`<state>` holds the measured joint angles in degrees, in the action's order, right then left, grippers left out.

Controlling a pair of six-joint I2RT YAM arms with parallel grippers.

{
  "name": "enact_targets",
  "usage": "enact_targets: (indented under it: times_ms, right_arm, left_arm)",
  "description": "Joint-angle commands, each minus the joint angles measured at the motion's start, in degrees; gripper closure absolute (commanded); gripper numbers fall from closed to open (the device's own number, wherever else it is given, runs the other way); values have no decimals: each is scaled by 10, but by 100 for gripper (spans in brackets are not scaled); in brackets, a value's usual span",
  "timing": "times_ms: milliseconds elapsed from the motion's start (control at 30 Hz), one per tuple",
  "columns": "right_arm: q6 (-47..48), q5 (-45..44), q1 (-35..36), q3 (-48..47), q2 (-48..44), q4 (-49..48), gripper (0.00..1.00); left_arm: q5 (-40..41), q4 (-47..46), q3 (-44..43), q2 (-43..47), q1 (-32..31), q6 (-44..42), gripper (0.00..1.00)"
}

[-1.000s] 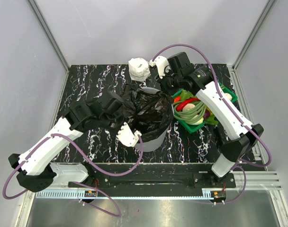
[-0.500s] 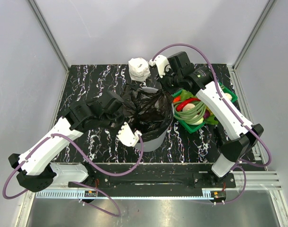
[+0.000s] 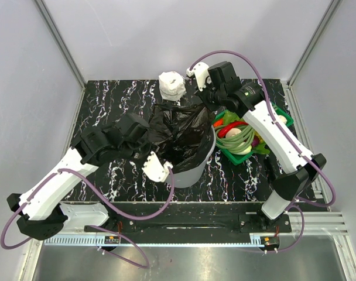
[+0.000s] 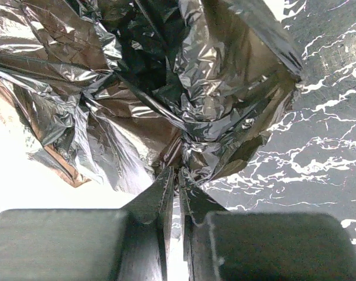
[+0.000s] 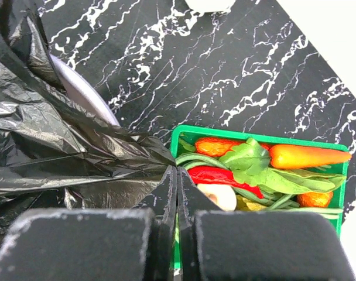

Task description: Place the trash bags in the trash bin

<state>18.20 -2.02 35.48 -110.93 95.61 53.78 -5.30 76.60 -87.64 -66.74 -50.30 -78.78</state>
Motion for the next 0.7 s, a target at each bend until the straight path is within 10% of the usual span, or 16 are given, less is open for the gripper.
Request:
enact_targets:
  times_ms: [0,667]
  right_arm:
    - [-1,-45,2,12,-10,-31,100]
    - [7,-39,3,122,-59,-39,100]
  left_arm:
    - [7,36,-14,18,0,14,87]
    - [-97,23,-2,44,0,64,81]
